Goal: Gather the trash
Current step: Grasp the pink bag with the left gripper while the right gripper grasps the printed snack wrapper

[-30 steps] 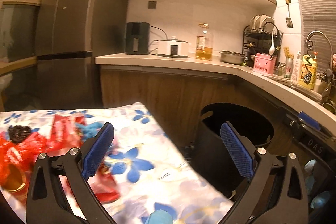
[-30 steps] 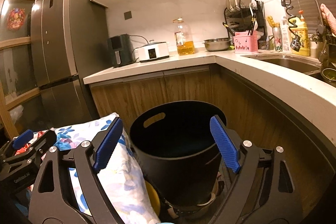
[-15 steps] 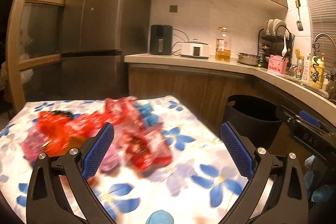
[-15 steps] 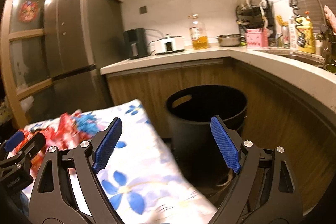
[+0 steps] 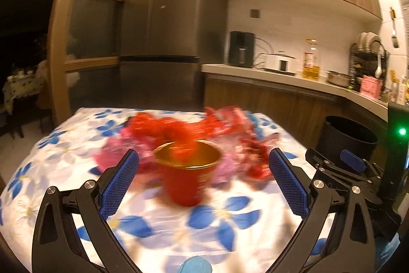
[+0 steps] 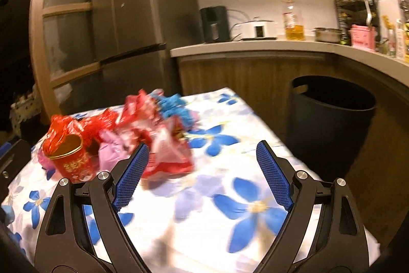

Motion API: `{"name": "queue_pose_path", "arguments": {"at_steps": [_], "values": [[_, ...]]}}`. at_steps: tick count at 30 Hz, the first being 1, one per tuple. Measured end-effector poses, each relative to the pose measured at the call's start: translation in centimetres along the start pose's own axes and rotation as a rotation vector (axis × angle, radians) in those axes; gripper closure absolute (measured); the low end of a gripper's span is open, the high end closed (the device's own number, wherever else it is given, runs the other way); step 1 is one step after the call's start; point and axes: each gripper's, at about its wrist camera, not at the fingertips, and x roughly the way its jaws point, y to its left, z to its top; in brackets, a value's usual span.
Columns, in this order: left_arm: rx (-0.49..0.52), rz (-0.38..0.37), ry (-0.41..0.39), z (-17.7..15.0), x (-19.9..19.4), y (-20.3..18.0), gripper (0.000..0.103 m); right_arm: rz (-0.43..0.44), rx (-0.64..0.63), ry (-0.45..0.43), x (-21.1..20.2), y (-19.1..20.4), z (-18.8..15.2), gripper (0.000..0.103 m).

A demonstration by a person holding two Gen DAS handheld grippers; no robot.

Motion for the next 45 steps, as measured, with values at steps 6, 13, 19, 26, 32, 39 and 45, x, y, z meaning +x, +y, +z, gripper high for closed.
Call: {"name": "queue_pose_path", "arguments": {"at_steps": [6,13,19,26,32,39,45], "values": [[-0.033,0.093,0.013,0.0,0.8,3.9,0.006,0.020,-0.006,0.042,3.3,2.2,-0.1,0.031],[-0.067,0.147,0.033,0.3,2.2,7.0,0.006,0.041,0.022,0.110,6.2,2.2,-0.1,0.059],[-0.096,0.179,0.052,1.0,3.9,9.3,0.006,0.053,0.015,0.134,6.8,2.4,-0.4,0.079],[-0.121,0.178,0.167,1.1,7.7,10.4,0.006,0.057,0.009,0.108,5.9,2.4,-0.2,0.088],[-0.168,0.144,0.311,-0.1,10.4,11.3,0.036,0.050,-0.010,0.090,4.7,2.3,-0.3,0.089],[-0.173,0.101,0.366,-0.9,11.0,11.3,0.102,0.041,-0.004,0.082,3.7,1.8,-0.3,0.089],[-0.172,0.112,0.312,-0.4,8.6,11.3,0.103,0.044,0.008,0.069,2.4,1.4,-0.1,0.090]]}}
